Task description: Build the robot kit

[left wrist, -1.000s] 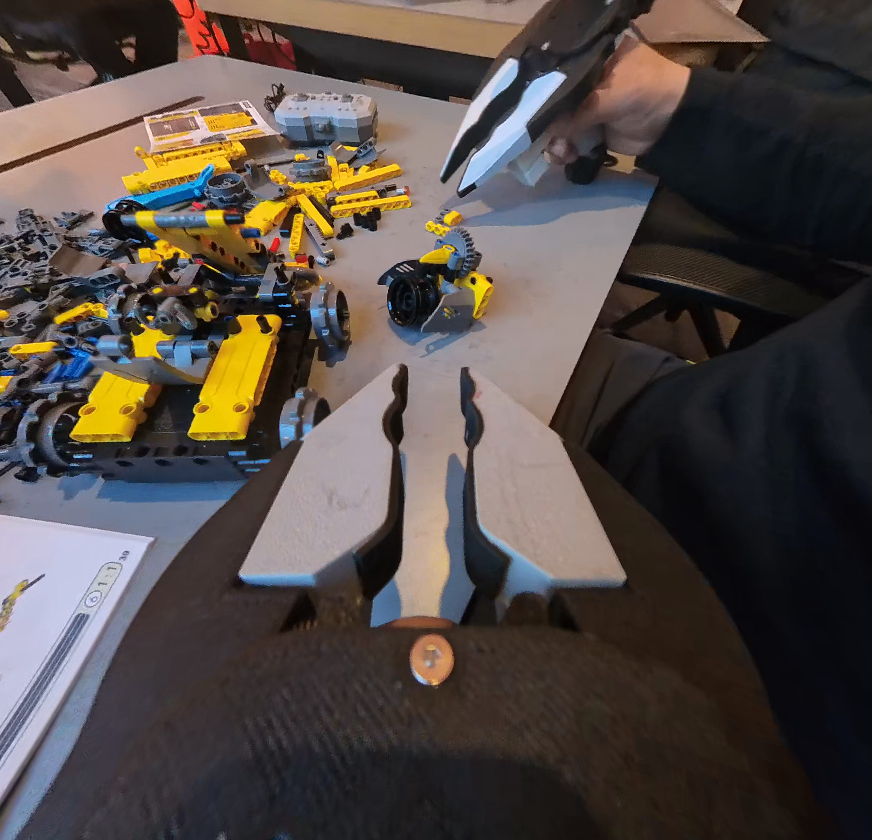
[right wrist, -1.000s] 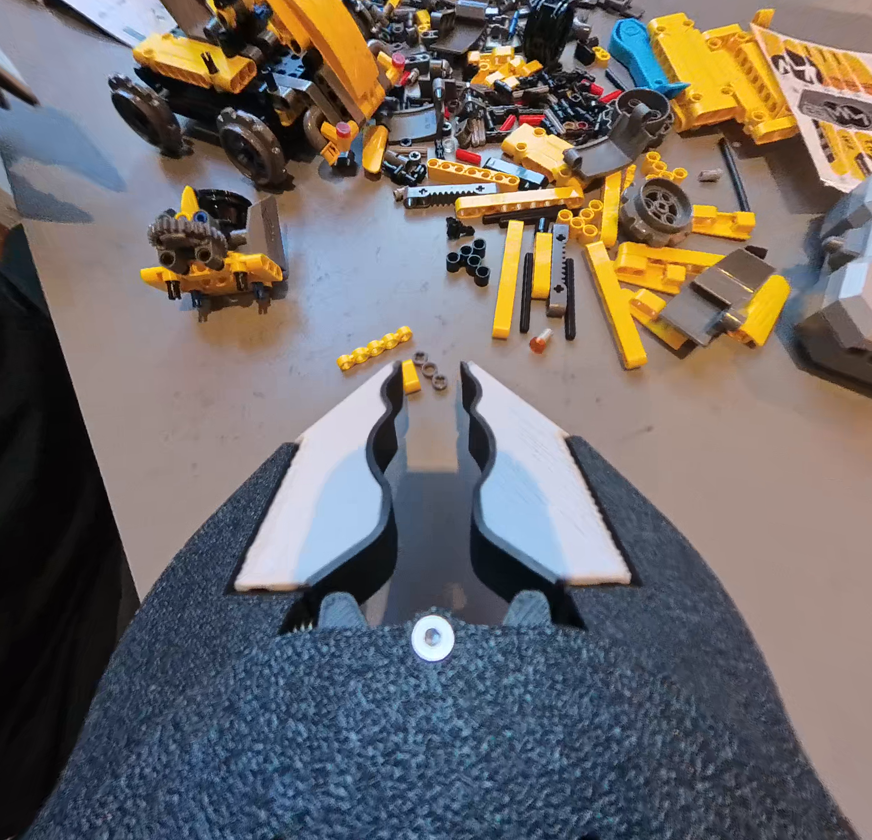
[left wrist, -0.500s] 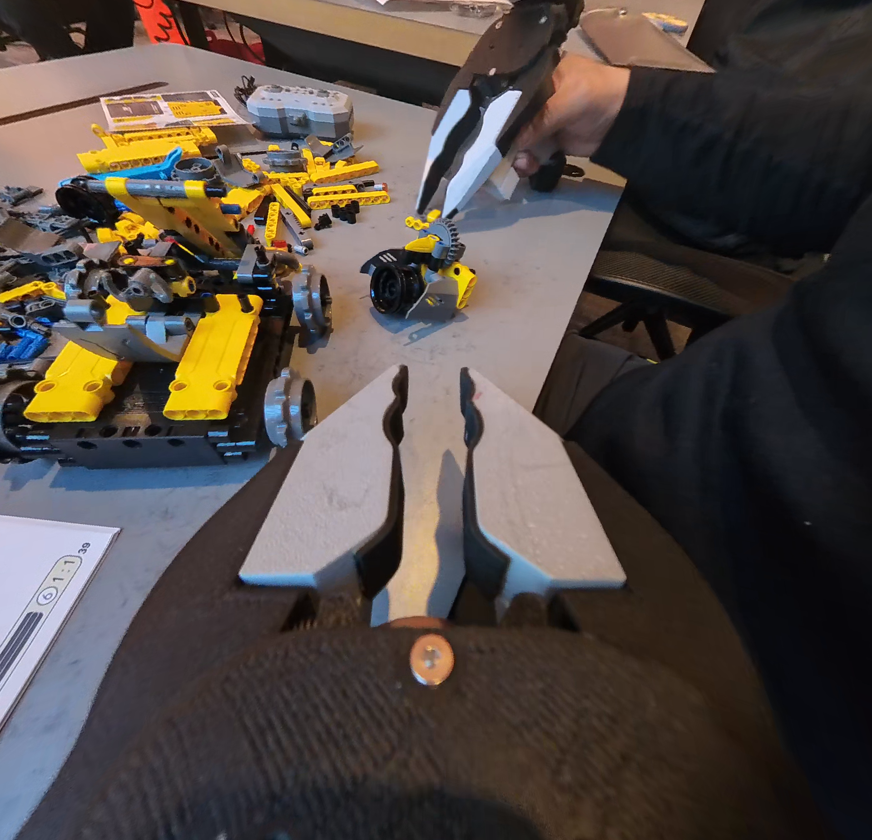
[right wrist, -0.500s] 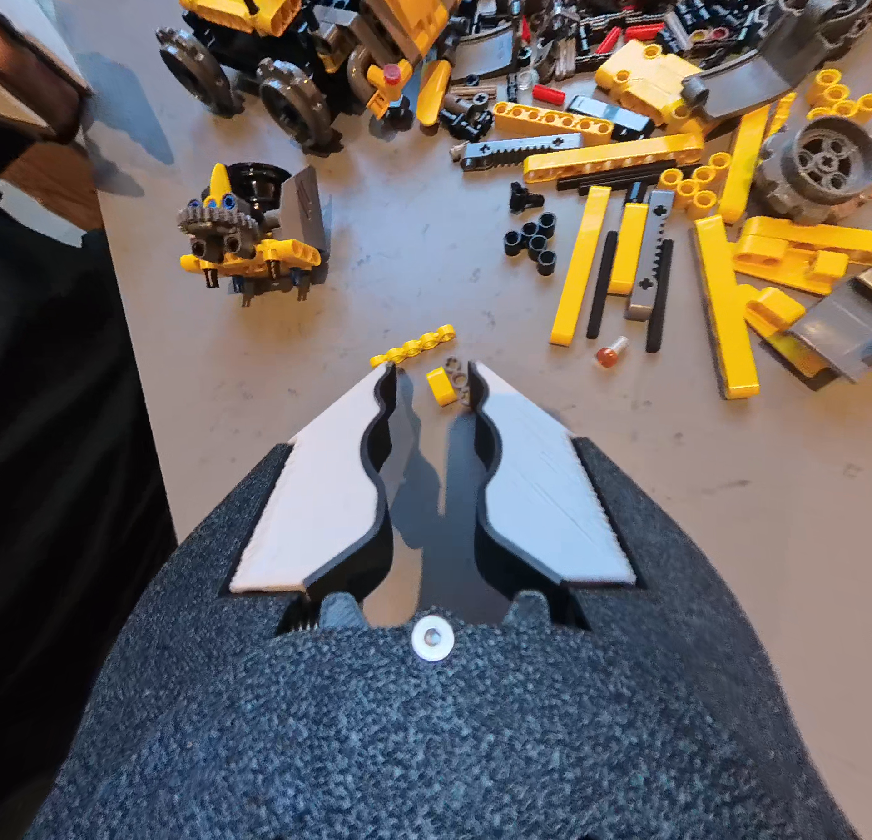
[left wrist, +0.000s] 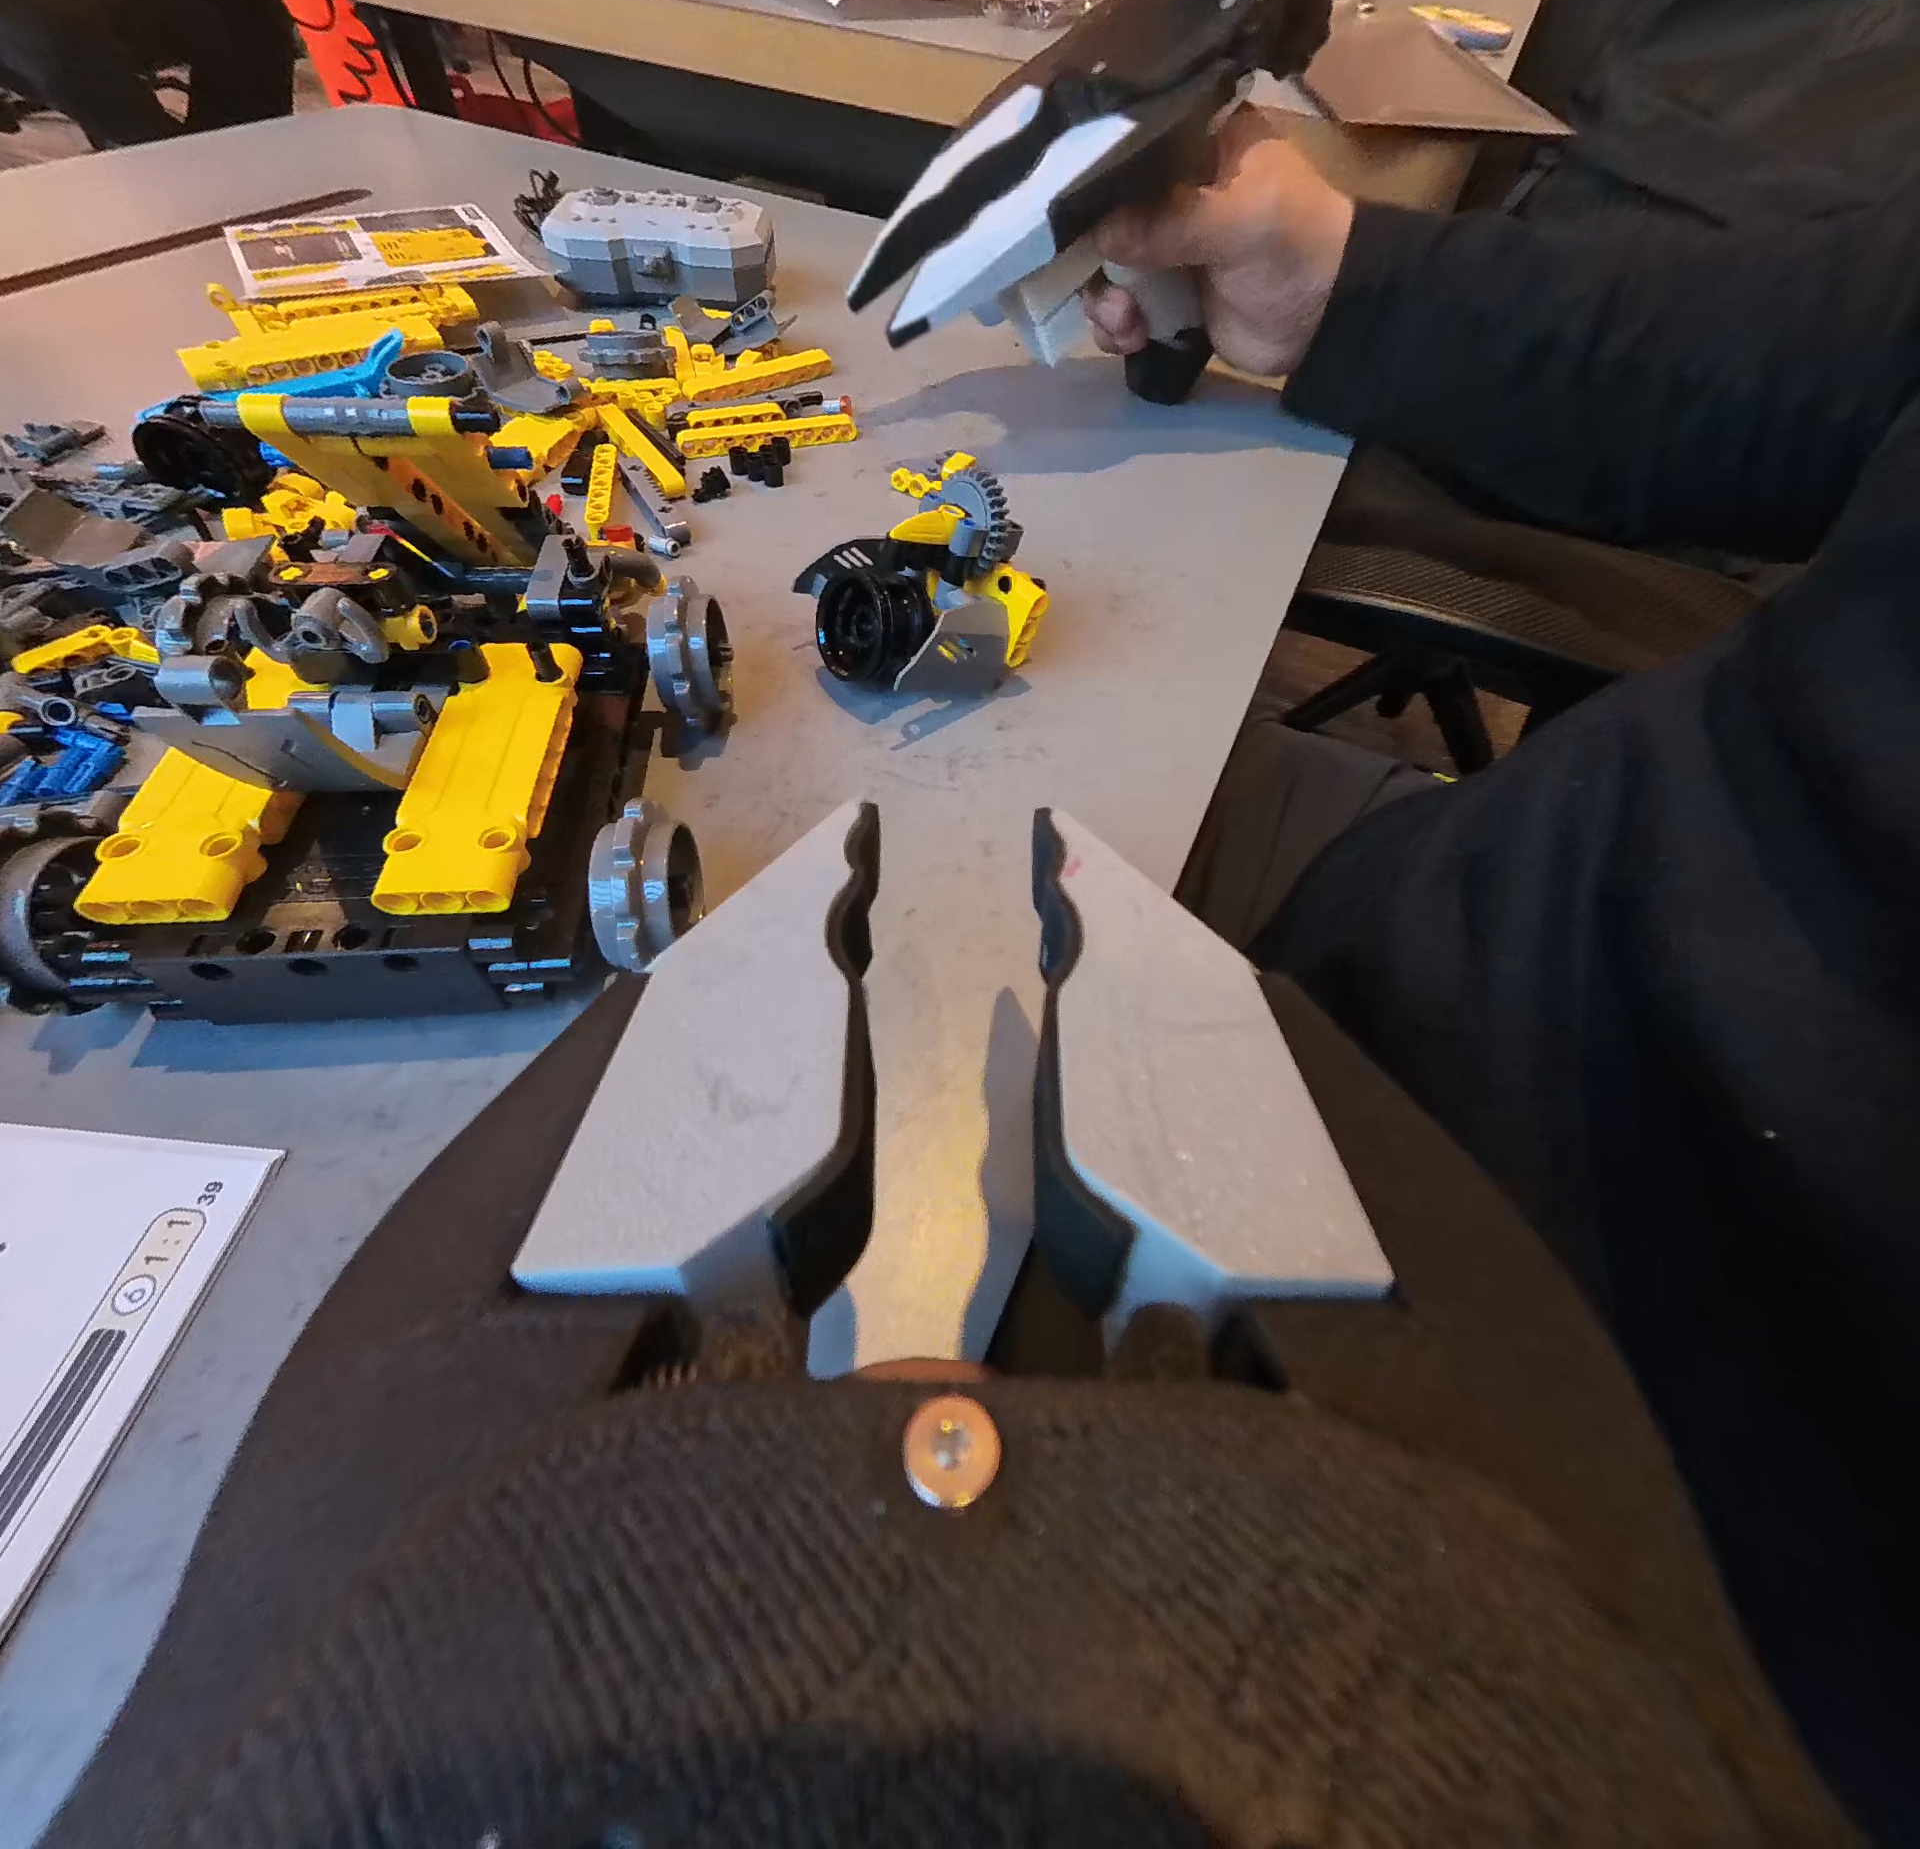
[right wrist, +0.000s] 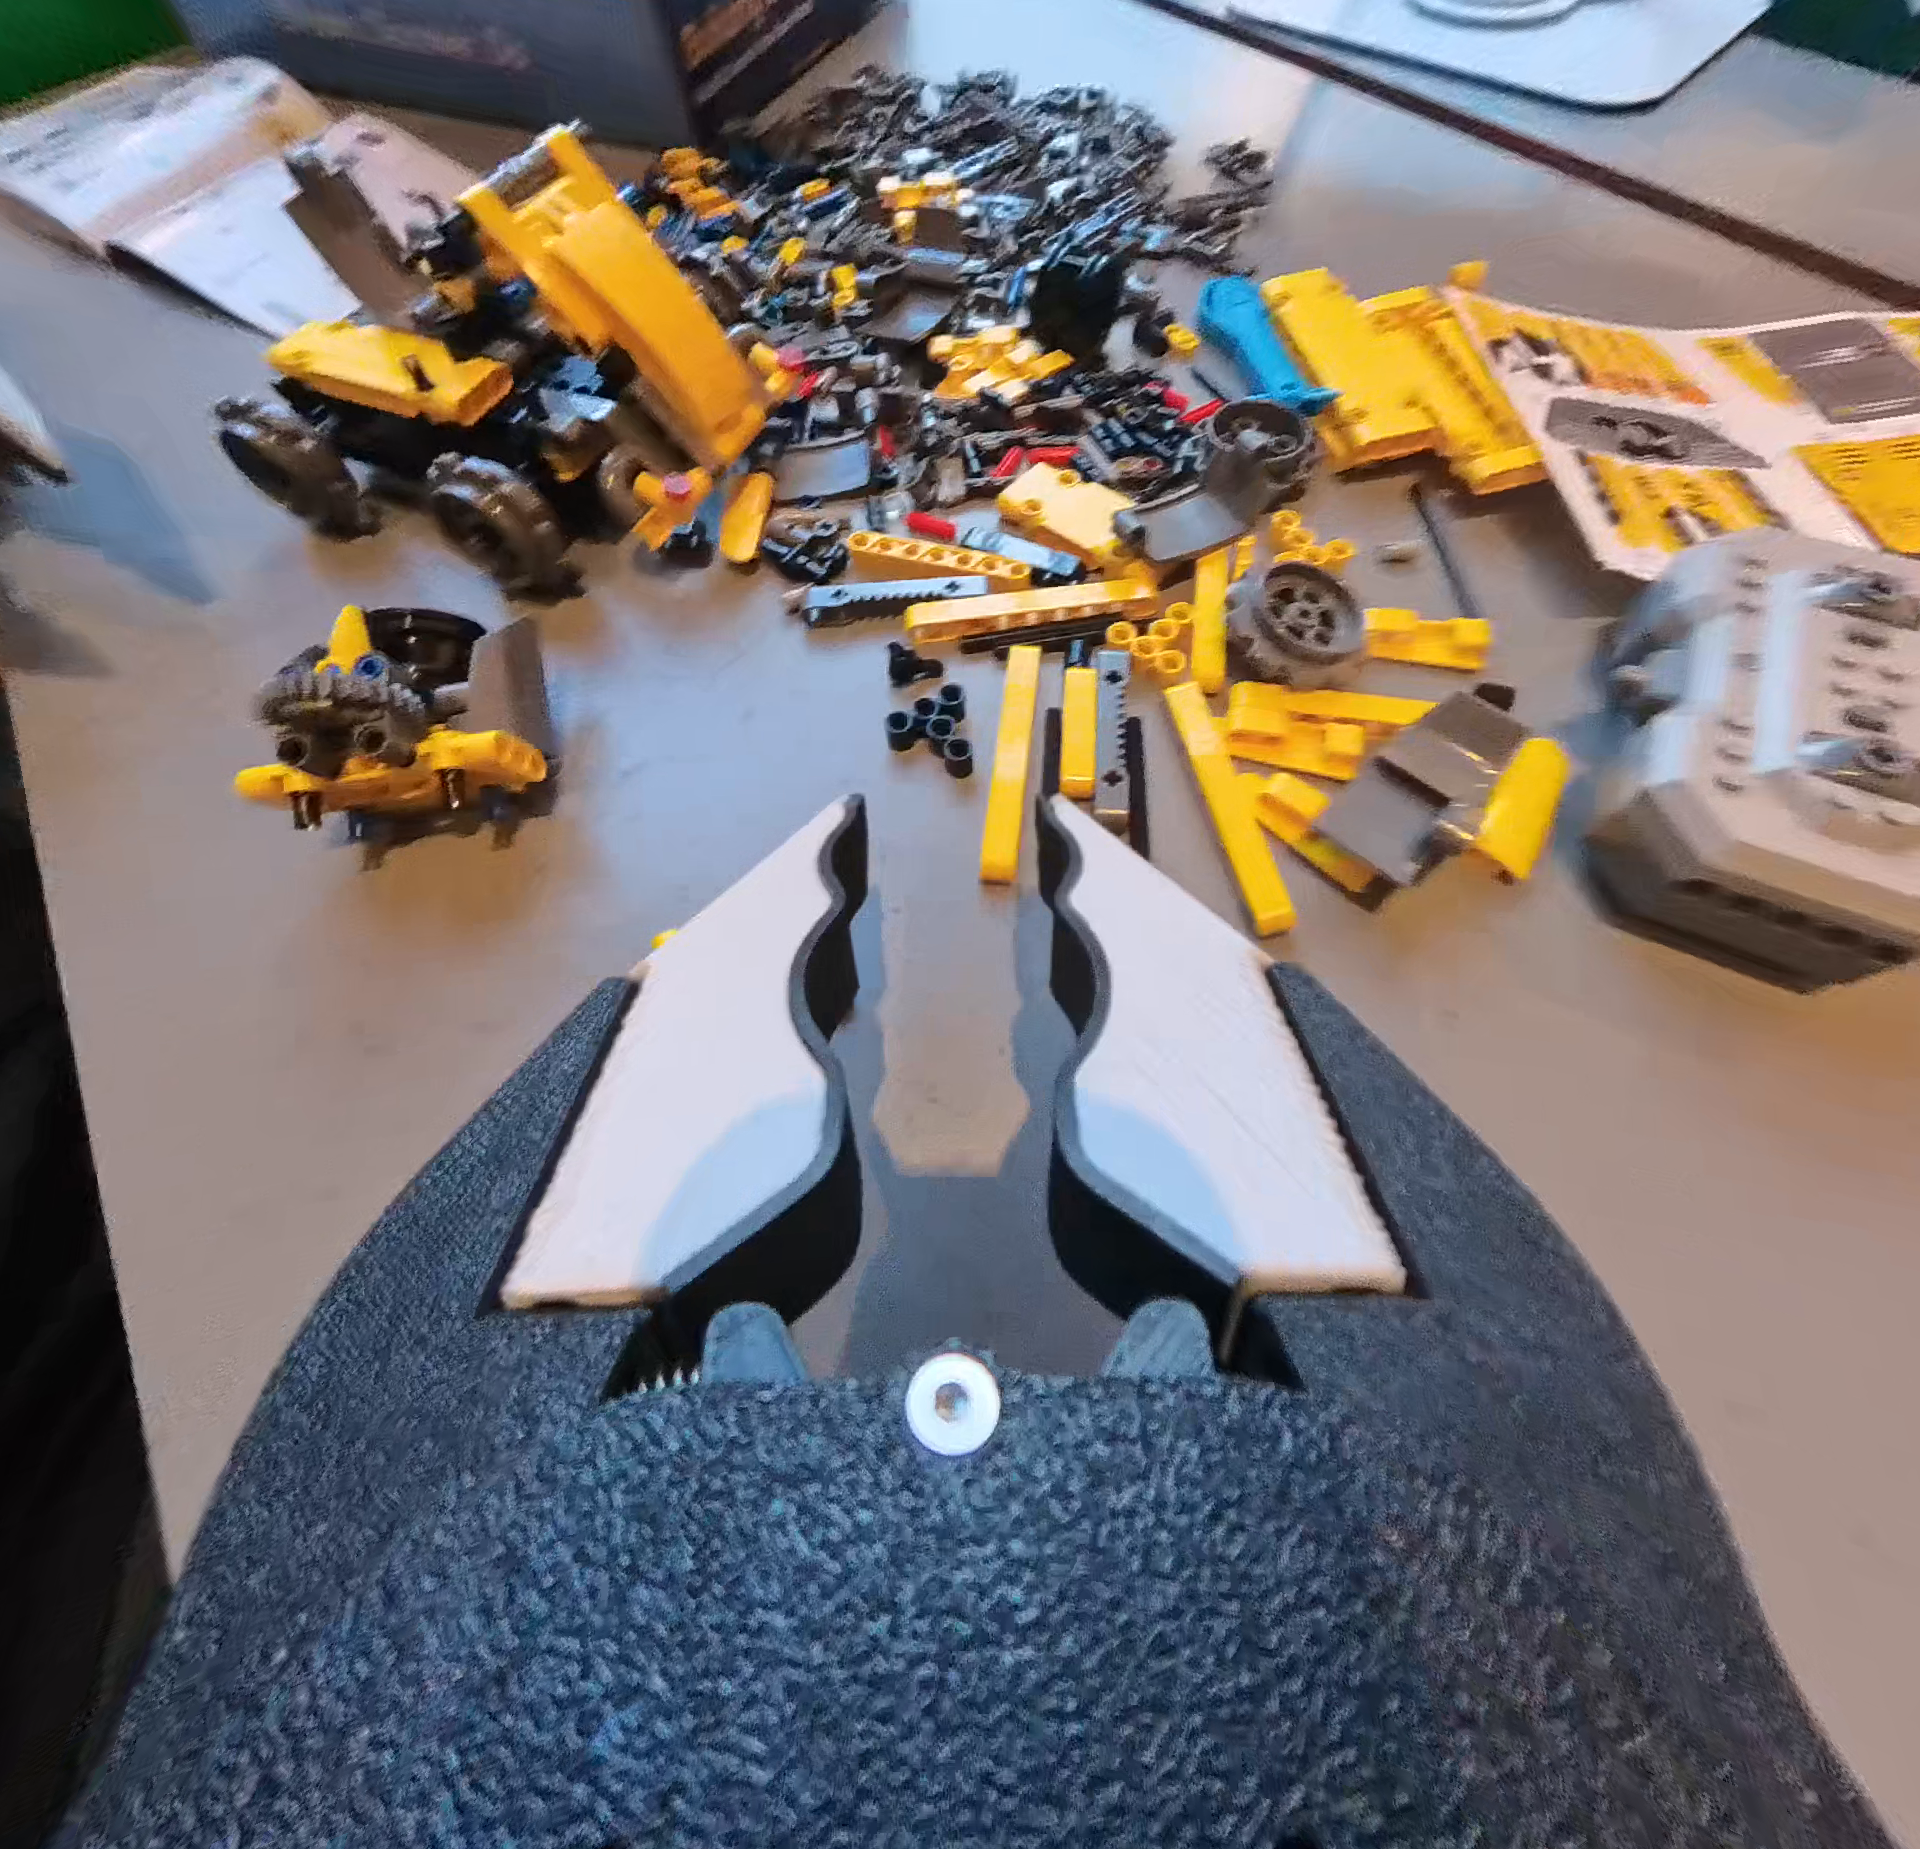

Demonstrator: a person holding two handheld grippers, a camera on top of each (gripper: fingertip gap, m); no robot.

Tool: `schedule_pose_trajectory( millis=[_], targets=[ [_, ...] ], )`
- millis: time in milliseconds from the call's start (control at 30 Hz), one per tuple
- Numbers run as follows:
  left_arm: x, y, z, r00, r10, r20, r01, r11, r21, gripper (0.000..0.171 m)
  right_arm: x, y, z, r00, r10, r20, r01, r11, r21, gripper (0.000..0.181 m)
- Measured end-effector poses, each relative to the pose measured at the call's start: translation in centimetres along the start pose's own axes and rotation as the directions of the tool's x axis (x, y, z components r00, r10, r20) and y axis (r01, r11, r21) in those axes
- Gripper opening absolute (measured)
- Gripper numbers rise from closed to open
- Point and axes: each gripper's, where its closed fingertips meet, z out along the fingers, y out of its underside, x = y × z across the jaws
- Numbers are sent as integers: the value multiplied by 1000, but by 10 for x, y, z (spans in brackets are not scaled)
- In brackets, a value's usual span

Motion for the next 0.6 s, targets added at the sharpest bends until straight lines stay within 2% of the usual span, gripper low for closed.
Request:
schedule_pose_trajectory(
  millis=[100, 267, 433, 600],
  targets=[
    [0, 0, 0, 1000, -5, -2, 5, 1000, 0, 27, 7, -8, -5, 999, 17, -37, -15, 998, 65, 34],
    [-3, 1, -1, 1000, -11, 9, 12, 1000, -5, 27, 11, -14, -12, 997, 72, -13, -70, 990, 123, 33],
    [-6, 1, -3, 1000, -26, 17, 26, 1000, -2, 27, 11, -14, -12, 998, 40, -42, -34, 992, 124, 29],
    [-8, 0, -5, 999, -45, 16, 45, 999, 5, 27, 12, -13, -11, 998, 43, -48, -38, 993, 114, 36]
  ],
)
